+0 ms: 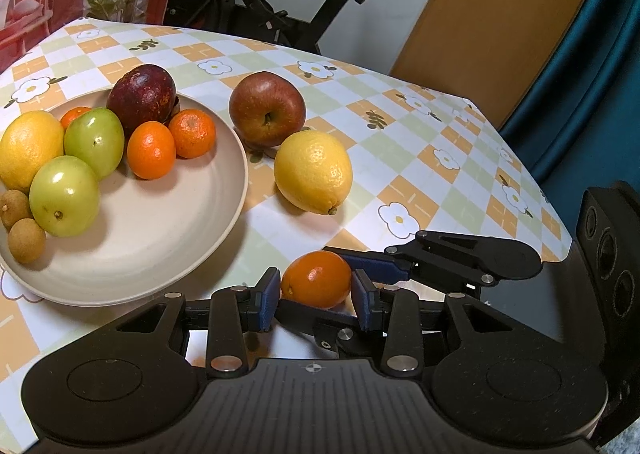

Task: Organize fruits
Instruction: 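Close the right gripper on the tangerine and lift it, then carry the tangerine over the plate with the right gripper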

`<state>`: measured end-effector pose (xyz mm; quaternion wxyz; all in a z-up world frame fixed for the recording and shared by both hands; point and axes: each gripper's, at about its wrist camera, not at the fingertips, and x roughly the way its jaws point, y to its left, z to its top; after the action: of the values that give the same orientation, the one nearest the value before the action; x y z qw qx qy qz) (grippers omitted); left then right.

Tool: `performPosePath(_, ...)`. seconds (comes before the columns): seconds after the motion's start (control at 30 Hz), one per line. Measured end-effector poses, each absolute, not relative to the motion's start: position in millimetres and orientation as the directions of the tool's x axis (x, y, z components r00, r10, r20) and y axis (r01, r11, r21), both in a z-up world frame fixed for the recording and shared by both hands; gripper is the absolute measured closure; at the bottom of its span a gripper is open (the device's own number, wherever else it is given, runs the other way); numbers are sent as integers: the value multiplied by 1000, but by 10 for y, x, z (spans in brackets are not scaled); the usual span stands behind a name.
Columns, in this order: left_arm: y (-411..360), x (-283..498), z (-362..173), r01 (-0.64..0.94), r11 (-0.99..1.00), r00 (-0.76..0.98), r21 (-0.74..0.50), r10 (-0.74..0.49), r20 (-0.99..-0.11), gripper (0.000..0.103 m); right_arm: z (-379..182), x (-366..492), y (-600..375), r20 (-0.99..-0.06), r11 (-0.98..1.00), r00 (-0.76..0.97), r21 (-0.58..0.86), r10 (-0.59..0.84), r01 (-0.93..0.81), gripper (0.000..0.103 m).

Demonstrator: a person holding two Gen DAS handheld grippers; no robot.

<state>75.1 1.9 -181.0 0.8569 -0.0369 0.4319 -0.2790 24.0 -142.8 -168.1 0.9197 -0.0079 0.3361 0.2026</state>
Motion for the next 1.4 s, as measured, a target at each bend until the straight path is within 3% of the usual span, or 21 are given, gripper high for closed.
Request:
performPosePath(0.73, 26, 765, -1833, 442, 833, 461, -331, -528, -713, 62, -1680, 175, -1387, -629, 926, 702, 81, 334, -368, 57)
performPosePath(1.4, 549, 921, -1501, 324, 874, 614, -361, -485, -623, 62, -1334, 604, -1067, -572, 891, 719, 47, 395, -452, 57)
